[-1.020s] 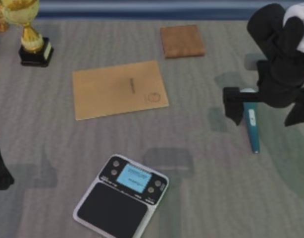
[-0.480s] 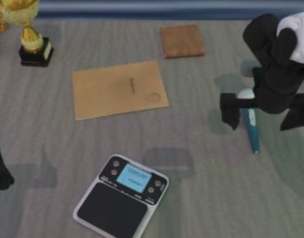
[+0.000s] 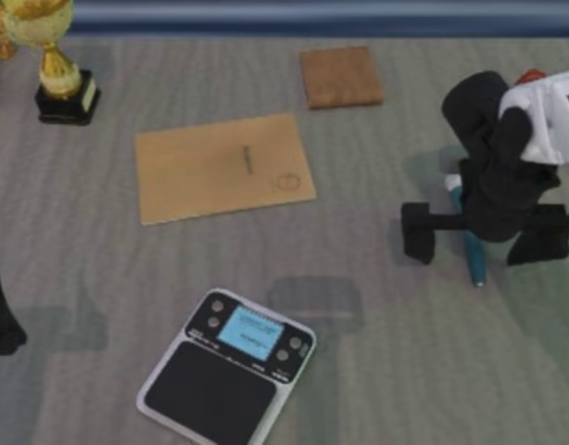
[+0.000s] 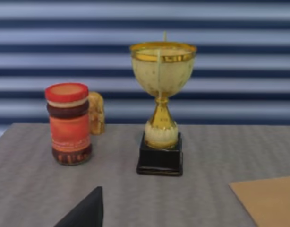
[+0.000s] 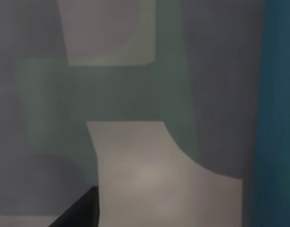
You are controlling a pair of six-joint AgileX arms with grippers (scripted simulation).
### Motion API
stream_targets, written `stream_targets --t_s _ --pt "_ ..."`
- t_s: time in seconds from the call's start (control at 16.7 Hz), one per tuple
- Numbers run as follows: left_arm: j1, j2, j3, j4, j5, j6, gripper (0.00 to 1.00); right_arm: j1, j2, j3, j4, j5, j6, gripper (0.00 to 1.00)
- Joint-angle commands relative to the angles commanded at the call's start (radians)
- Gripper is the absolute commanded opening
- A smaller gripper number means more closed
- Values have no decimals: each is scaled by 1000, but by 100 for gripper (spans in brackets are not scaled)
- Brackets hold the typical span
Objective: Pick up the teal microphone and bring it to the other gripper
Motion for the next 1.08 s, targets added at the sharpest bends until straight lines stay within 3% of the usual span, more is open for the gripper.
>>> stream_targets --t_s 0.18,0.96,1.08 --pt "0 0 0 0 0 0 100 0 0 0 0 0 0 100" --pt "0 0 0 0 0 0 100 0 0 0 0 0 0 2" --pt "0 0 0 0 0 0 100 0 0 0 0 0 0 0"
